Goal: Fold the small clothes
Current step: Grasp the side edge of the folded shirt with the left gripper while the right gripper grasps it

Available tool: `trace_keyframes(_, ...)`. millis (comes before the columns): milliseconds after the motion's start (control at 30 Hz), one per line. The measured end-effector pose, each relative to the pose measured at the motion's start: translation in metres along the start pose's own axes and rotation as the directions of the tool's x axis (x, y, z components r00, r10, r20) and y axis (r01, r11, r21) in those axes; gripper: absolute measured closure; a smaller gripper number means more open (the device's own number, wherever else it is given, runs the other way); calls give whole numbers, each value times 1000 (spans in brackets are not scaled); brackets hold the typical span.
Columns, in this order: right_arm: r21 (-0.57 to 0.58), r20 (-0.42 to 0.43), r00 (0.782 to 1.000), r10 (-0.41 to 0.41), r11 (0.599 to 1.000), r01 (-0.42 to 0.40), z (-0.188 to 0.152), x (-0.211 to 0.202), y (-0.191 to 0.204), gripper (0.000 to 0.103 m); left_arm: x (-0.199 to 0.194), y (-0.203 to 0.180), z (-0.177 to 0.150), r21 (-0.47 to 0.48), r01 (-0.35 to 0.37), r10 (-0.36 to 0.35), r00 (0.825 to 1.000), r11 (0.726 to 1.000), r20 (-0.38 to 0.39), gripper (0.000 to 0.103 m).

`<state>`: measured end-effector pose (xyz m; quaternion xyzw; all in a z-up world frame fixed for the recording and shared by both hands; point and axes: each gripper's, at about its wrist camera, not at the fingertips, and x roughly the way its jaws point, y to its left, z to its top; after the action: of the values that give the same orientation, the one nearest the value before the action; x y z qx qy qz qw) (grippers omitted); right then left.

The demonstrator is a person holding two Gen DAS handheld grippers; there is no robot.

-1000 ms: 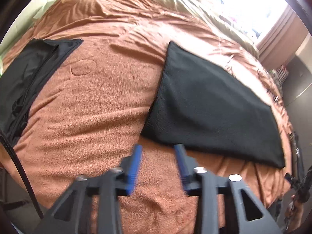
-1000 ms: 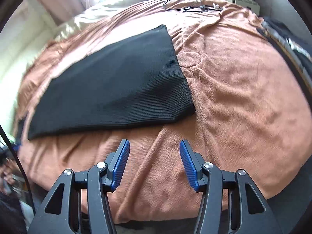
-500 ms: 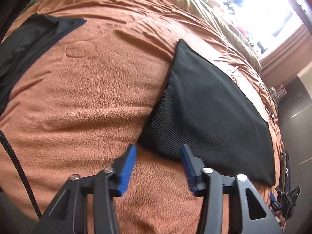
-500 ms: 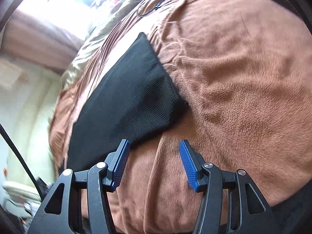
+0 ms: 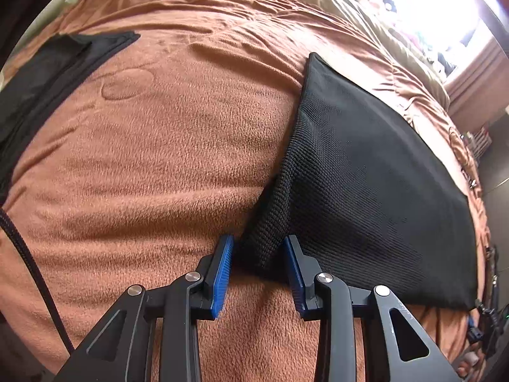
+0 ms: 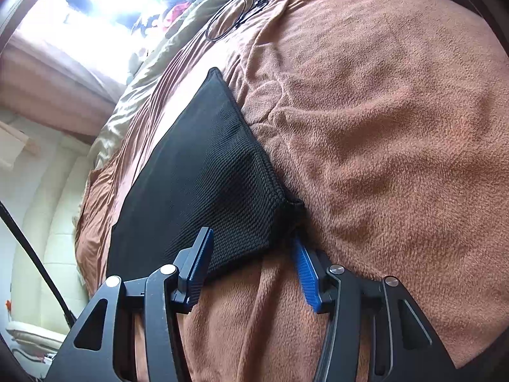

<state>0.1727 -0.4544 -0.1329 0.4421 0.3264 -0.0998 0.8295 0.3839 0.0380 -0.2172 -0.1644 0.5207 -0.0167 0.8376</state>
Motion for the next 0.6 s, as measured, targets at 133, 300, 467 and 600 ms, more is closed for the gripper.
trace_keyframes(133,3,21,1000,-16,1000,16,1,0,1,67,4,-3,5,20,-24,24,1000,1000,-4,69)
trace_keyframes(300,25,39,999,-36,999,35,6,0,-4,83,5,-7,5,35,-47,47,999,998,1,71)
trace_keyframes(467,-14,49,997,-63,998,64,9,-4,3,97,-3,-4,9,13,-18,18,1000,1000,10,93)
trace_keyframes(600,-37,68,996,-55,998,58,9,-15,13,99,-22,-5,17,22,-7,6,999,1000,50,94)
